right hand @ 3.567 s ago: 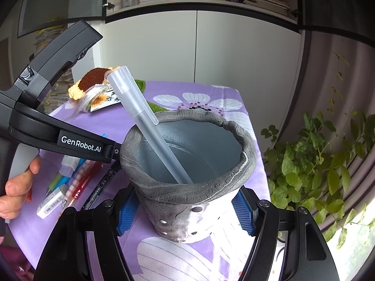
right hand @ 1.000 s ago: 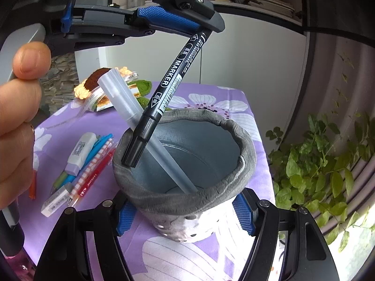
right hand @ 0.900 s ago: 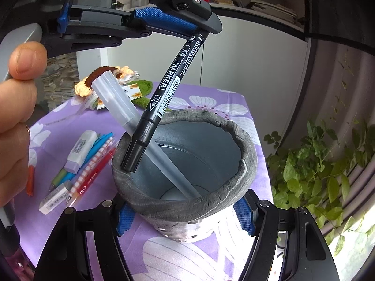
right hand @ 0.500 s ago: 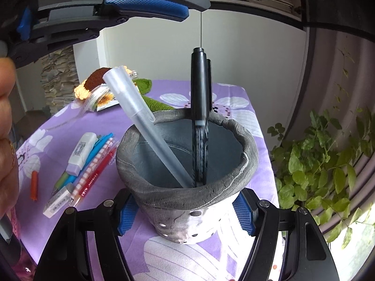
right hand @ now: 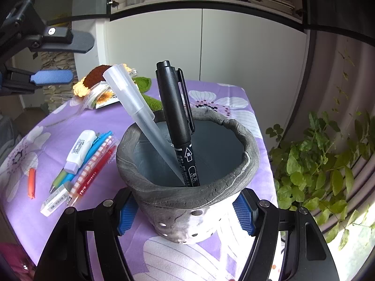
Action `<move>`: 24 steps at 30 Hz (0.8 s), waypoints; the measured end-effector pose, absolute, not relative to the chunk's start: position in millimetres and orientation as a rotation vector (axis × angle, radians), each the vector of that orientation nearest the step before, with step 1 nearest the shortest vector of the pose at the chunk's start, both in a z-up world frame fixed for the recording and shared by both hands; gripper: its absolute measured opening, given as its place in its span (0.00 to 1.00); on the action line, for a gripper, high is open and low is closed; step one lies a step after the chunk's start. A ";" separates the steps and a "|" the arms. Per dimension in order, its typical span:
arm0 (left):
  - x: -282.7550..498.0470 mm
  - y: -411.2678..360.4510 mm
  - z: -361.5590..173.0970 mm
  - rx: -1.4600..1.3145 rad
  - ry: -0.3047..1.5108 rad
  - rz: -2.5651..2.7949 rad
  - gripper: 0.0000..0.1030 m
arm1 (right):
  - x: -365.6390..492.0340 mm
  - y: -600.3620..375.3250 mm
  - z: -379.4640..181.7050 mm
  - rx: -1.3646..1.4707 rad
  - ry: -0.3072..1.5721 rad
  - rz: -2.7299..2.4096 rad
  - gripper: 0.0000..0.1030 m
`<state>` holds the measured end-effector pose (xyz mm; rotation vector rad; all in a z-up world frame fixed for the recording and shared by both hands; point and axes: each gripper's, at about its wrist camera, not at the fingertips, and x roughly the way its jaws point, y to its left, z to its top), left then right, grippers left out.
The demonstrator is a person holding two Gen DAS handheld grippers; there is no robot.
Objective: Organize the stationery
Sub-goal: 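Open the left gripper and withdraw it from the marker, then grasp the red pen with the left gripper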
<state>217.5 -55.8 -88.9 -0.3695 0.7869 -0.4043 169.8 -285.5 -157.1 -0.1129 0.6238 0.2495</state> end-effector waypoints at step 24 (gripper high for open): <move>265.1 -90.6 -168.9 -0.276 1.159 -0.342 0.32 | 169.1 -285.3 -157.4 -0.109 0.625 0.248 0.70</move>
